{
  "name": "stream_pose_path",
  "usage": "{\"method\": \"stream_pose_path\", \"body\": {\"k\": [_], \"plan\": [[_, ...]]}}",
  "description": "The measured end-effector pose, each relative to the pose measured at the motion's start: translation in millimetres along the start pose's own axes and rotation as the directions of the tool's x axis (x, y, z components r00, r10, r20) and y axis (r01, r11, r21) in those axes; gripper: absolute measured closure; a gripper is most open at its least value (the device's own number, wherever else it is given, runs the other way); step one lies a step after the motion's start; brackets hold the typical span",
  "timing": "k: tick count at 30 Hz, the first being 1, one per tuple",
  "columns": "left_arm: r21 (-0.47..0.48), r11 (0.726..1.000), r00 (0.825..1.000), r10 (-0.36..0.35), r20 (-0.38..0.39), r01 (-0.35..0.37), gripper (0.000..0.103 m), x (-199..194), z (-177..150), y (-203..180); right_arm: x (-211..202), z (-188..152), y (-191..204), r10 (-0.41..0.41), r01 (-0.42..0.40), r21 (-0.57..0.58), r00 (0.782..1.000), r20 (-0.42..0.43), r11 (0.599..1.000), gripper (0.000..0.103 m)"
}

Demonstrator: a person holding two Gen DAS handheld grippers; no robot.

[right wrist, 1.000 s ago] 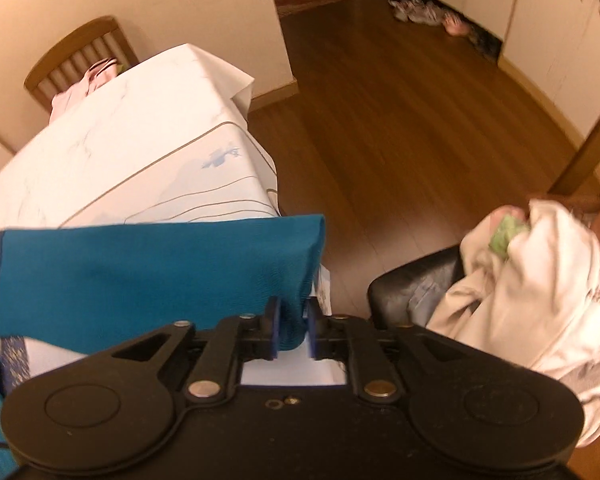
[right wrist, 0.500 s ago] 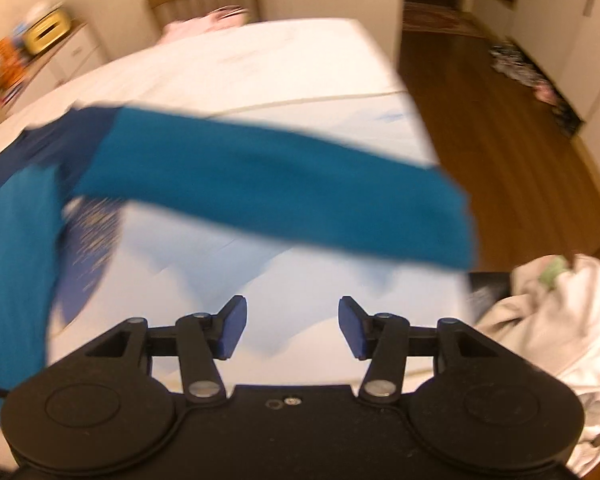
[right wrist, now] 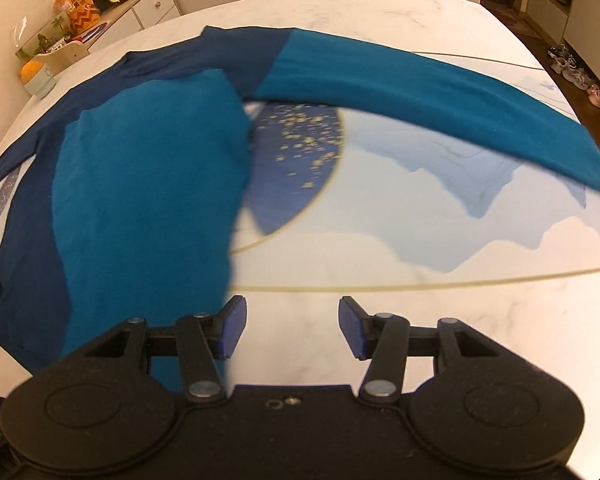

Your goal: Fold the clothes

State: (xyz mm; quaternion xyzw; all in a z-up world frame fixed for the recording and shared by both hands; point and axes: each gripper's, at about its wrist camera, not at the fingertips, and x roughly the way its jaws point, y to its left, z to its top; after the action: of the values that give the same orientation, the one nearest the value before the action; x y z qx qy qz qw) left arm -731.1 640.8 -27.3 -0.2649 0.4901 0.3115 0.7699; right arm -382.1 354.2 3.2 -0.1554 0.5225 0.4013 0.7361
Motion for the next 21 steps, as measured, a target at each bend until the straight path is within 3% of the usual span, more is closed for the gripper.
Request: {"method": "stream_pose_path", "body": {"k": [2, 3, 5, 6, 7, 12, 21], "plan": [[0.028, 1.0, 1.0, 0.0, -0.005, 0.0, 0.02, -1, -3, -1, -1, -5, 13, -0.005, 0.005, 0.007, 1.0, 0.008, 1.0, 0.0], [0.046, 0.999, 1.0, 0.019, -0.002, -0.019, 0.03, -2, -4, -2, -1, -8, 18, -0.011, 0.011, 0.01, 1.0, 0.012, 1.0, 0.0], [0.097, 0.993, 0.998, 0.066, 0.01, -0.067, 0.063, -5, -5, -6, 0, -11, 28, -0.023, 0.023, 0.02, 1.0, 0.02, 1.0, 0.0], [0.104, 0.994, 0.999, 0.043, 0.008, -0.044, 0.085, -6, -4, -6, -1, -14, 32, -0.025, 0.025, 0.022, 0.999, 0.022, 0.999, 0.0], [0.093, 0.995, 1.0, 0.025, -0.003, -0.024, 0.097, -8, -5, -4, -1, -16, 36, -0.027, 0.026, 0.024, 0.999, 0.025, 0.999, 0.0], [0.131, 0.991, 1.0, 0.016, 0.026, -0.02, 0.101, -12, -12, 0, -2, -25, 54, -0.035, 0.034, 0.009, 0.999, 0.021, 0.999, 0.0], [0.133, 0.989, 0.998, 0.059, 0.031, -0.062, 0.101, -19, -9, 42, -2, -36, 80, -0.028, 0.027, -0.025, 1.0, -0.001, 0.999, 0.0]]}}
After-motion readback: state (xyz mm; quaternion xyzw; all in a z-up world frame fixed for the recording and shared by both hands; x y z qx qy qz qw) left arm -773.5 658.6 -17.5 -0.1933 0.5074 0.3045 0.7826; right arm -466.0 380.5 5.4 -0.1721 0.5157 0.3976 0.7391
